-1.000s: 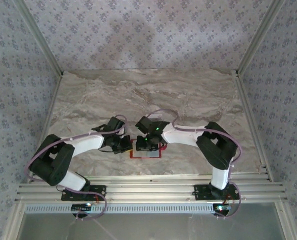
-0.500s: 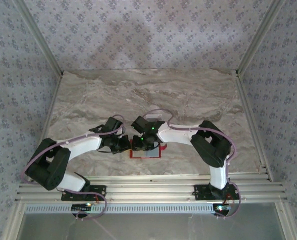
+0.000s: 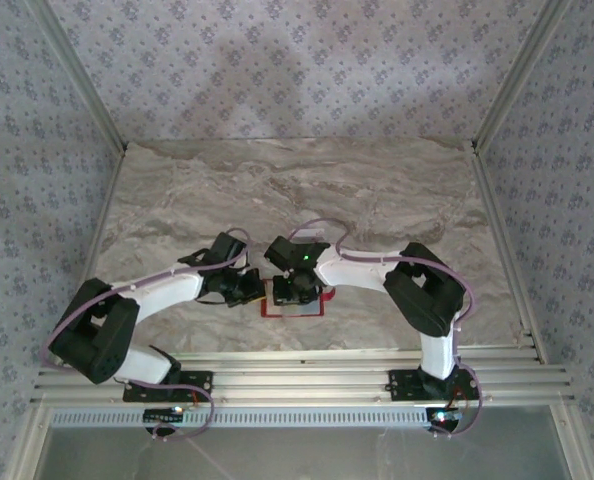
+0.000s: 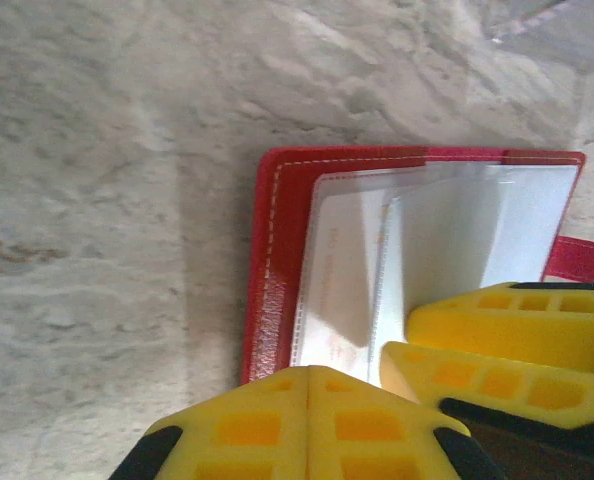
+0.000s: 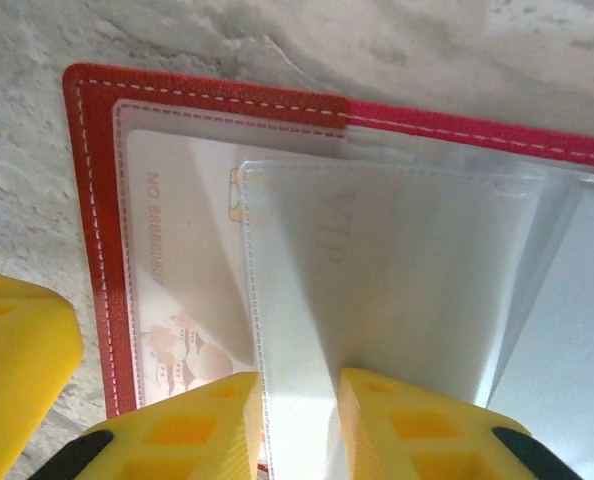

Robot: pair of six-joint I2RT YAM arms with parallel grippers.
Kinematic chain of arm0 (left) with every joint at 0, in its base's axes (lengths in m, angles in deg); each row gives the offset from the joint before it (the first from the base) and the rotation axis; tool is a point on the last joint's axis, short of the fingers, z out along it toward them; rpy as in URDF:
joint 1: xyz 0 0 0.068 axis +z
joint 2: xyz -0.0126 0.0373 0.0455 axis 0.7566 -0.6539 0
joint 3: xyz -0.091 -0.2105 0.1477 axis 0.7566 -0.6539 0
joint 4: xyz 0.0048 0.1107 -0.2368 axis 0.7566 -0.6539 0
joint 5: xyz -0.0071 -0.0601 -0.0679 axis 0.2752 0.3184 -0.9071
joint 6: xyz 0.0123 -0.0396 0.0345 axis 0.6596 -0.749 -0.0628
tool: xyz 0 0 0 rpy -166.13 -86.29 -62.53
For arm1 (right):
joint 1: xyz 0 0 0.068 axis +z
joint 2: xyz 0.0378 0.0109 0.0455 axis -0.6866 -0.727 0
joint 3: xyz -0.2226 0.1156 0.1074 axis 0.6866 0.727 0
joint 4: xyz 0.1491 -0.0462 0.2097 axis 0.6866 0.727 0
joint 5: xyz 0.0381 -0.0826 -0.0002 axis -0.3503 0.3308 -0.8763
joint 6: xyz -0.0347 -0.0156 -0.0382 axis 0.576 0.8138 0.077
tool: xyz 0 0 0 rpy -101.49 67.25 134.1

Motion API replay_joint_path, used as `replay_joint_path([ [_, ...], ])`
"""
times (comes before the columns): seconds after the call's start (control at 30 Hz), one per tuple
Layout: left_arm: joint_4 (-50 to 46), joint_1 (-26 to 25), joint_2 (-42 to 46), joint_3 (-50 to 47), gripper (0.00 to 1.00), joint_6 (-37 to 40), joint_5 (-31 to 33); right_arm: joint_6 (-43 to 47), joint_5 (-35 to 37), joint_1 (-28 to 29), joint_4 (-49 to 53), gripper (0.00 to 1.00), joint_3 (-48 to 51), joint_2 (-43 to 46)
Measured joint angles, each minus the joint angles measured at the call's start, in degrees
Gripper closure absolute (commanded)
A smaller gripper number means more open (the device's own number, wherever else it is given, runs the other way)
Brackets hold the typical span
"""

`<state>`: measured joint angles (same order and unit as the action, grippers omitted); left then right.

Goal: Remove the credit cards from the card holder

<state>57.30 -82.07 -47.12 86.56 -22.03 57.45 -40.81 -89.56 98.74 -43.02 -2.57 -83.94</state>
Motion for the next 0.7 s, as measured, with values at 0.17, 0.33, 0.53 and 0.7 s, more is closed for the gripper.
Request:
replay_joint_path([
  [0.17, 1.66, -0.98, -3.06, 1.49, 0.93, -0.2, -1.16, 0.26, 1.75, 0.39, 2.29, 0.66, -0.68, 0.04],
  [0.33, 2.54, -1.29, -7.13, 1.77, 0.94, -0.2, -1.88, 0.48, 3.63, 0.66, 4.9, 0.61, -1.36, 0.07],
  [0.53, 3.56, -1.29, -8.22, 1.92, 0.94, -0.13, -2.8, 1.07, 6.34, 1.03, 8.57, 0.55, -2.43, 0.04],
  [0.7, 3.56, -1.29, -8.22, 1.92, 0.94, 0.26, -2.86, 1.33, 9.29, 1.29, 12.07, 0.52, -2.84, 0.15],
])
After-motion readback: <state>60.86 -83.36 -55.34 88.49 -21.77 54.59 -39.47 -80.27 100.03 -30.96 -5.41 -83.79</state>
